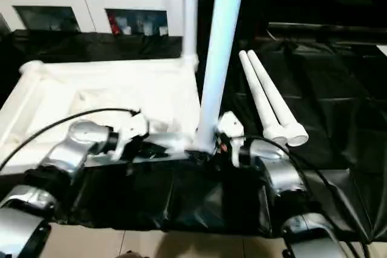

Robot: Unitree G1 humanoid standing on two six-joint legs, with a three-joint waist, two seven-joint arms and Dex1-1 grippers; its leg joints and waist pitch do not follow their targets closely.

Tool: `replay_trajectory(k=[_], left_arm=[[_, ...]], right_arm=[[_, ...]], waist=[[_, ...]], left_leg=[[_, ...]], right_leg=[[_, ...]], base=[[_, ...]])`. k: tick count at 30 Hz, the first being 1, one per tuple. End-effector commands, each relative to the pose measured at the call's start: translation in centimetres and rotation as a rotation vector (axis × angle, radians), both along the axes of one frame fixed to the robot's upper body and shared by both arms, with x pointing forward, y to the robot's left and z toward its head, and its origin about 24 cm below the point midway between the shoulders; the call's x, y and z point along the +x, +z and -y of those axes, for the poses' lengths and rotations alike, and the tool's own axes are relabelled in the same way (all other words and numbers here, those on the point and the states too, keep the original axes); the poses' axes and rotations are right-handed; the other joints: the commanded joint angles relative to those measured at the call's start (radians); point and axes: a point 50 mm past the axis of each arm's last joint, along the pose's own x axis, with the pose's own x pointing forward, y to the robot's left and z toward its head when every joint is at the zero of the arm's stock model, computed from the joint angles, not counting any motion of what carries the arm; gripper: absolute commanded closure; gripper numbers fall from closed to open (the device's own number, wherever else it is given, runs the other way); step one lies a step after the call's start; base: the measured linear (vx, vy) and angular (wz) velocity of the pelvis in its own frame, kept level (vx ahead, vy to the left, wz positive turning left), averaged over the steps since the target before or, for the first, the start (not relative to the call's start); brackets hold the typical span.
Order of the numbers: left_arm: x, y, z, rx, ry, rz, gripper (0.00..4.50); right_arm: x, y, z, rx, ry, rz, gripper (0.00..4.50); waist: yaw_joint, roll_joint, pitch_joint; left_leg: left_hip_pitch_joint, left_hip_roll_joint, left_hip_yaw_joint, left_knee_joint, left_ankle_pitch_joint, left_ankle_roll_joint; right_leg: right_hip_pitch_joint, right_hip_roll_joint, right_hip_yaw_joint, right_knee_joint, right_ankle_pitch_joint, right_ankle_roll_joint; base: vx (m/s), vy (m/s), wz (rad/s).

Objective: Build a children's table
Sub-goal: Rotate leg to tighten

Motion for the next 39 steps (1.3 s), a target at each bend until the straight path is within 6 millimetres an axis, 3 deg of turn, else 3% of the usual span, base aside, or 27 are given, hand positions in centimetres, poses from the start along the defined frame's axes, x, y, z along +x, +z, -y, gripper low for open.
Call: replay_trajectory(k=[1, 8, 13, 17, 19, 20, 21, 23, 24, 25, 26, 27, 30, 32, 39], left_arm=[[-0.2, 0.2, 0.4, -0.048, -0.036, -0.007, 4.5], [-0.6, 0.3, 0.3, -0.051, -0.085, -0.041, 4.5], [-0.4, 0.3, 0.3, -0.047, -0.059, -0.027, 4.5], [0.7, 0.3, 1.0, -0.052, 0.091, 0.029, 4.5], [0.9, 0.2, 1.2, -0.046, 0.107, 0.038, 4.5], [1.3, 0.1, 2.1, -0.04, 0.17, 0.061, 4.5], [1.3, 0.1, 2.1, -0.04, 0.17, 0.061, 4.5], [1.5, -0.1, 4.0, -0.057, 0.211, 0.072, 4.5], [1.5, -0.1, 4.0, -0.057, 0.211, 0.072, 4.5], [1.4, -0.3, 5.6, -0.067, 0.236, 0.083, 4.5], [1.4, -0.4, 6.4, -0.076, 0.25, 0.085, 4.5], [1.4, -0.4, 6.9, -0.082, 0.265, 0.088, 4.5], [1.4, -0.5, 8.4, -0.099, 0.298, 0.096, 4.5], [1.3, -0.5, 8.7, -0.098, 0.285, 0.106, 4.5], [1.1, -0.5, 7.1, -0.091, 0.225, 0.123, 4.5]], right_arm=[[-0.6, -0.5, -0.3, -0.02, 0.068, -0.052, 1.01], [-1.0, -0.4, -0.5, -0.014, 0.125, -0.085, 1.54], [-0.9, -0.5, -0.9, 0.01, 0.086, -0.071, 1.68], [0.3, -1.2, -1.4, 0.018, -0.167, -0.028, 1.73], [0.5, -1.5, -1.4, 0.014, -0.215, -0.026, 1.73], [1.3, -2.3, -1.3, -0.015, -0.4, -0.018, 1.73], [1.3, -2.3, -1.3, -0.015, -0.4, -0.018, 1.74], [1.6, -3.3, -1.5, -0.044, -0.569, -0.029, 1.75], [1.6, -3.3, -1.5, -0.044, -0.569, -0.029, 1.75], [1.7, -3.9, -2.1, -0.058, -0.663, -0.042, 1.75], [1.8, -4.2, -2.5, -0.065, -0.71, -0.053, 1.75], [1.9, -4.2, -2.8, -0.065, -0.736, -0.056, 1.75], [2.1, -4.3, -3.9, -0.039, -0.796, -0.055, 1.75], [2.2, -3.9, -4.4, -0.033, -0.795, -0.013, 1.05], [2.6, -2.8, -3.8, 0.015, -0.723, 0.03, 0.64]], waist=[[0.003, -0.013, -0.055], [0.01, -0.015, -0.059], [0.011, -0.015, -0.058], [0.003, -0.015, -0.055], [0.0, -0.014, -0.053], [-0.003, -0.014, -0.053], [-0.007, -0.014, -0.051], [-0.019, -0.014, -0.049], [-0.021, -0.016, -0.047], [-0.021, -0.014, -0.048], [-0.02, -0.005, -0.047], [-0.024, -0.01, -0.046], [-0.023, -0.01, -0.048], [-0.022, -0.005, -0.05], [-0.021, -0.003, -0.053]], left_leg=[[0.008, 0.084, -0.039, -0.063, -0.161, 0.096], [0.008, 0.083, -0.037, -0.061, -0.131, 0.098], [0.009, 0.082, -0.037, -0.061, -0.136, 0.092], [0.011, 0.084, -0.042, -0.066, -0.157, 0.061], [0.014, 0.082, -0.042, -0.066, -0.17, 0.052], [0.015, 0.081, -0.042, -0.066, -0.177, 0.045], [0.016, 0.082, -0.042, -0.067, -0.184, 0.038], [0.021, 0.081, -0.046, -0.071, -0.214, 0.019], [0.022, 0.078, -0.046, -0.071, -0.223, 0.019], [0.023, 0.079, -0.045, -0.071, -0.225, 0.024], [0.025, 0.08, -0.046, -0.071, -0.228, 0.021], [0.026, 0.079, -0.045, -0.073, -0.237, 0.021], [0.026, 0.076, -0.043, -0.071, -0.235, 0.027], [0.023, 0.076, -0.044, -0.071, -0.231, 0.035], [0.019, 0.08, -0.046, -0.074, -0.232, 0.045]], right_leg=[[0.046, -0.119, 0.074, -0.078, -0.296, -0.14], [0.046, -0.121, 0.075, -0.071, -0.248, -0.154], [0.045, -0.12, 0.074, -0.075, -0.273, -0.142], [0.044, -0.122, 0.073, -0.079, -0.315, -0.138], [0.041, -0.124, 0.074, -0.084, -0.342, -0.135], [0.042, -0.125, 0.075, -0.087, -0.363, -0.131], [0.038, -0.126, 0.076, -0.089, -0.373, -0.131], [0.039, -0.127, 0.075, -0.097, -0.424, -0.121], [0.037, -0.125, 0.075, -0.099, -0.43, -0.118], [0.037, -0.127, 0.077, -0.099, -0.43, -0.117], [0.036, -0.127, 0.078, -0.101, -0.427, -0.117], [0.035, -0.124, 0.077, -0.103, -0.425, -0.117], [0.037, -0.125, 0.078, -0.103, -0.411, -0.119], [0.039, -0.127, 0.078, -0.105, -0.414, -0.11], [0.042, -0.125, 0.078, -0.097, -0.362, -0.116]], base=[[0.0, 0.0, 0.0], [0.0, 0.0, 0.0], [0.0, 0.0, 0.0], [0.0, 0.0, 0.0], [0.0, 0.0, 0.0], [0.0, 0.0, 0.0], [0.0, 0.0, 0.0], [0.0, 0.0, 0.0], [0.0, 0.0, 0.0], [0.0, 0.0, 0.0], [0.0, 0.0, 0.0], [0.0, 0.0, 0.0], [0.0, 0.0, 0.0], [0.0, 0.0, 0.0], [0.0, 0.0, 0.0]])
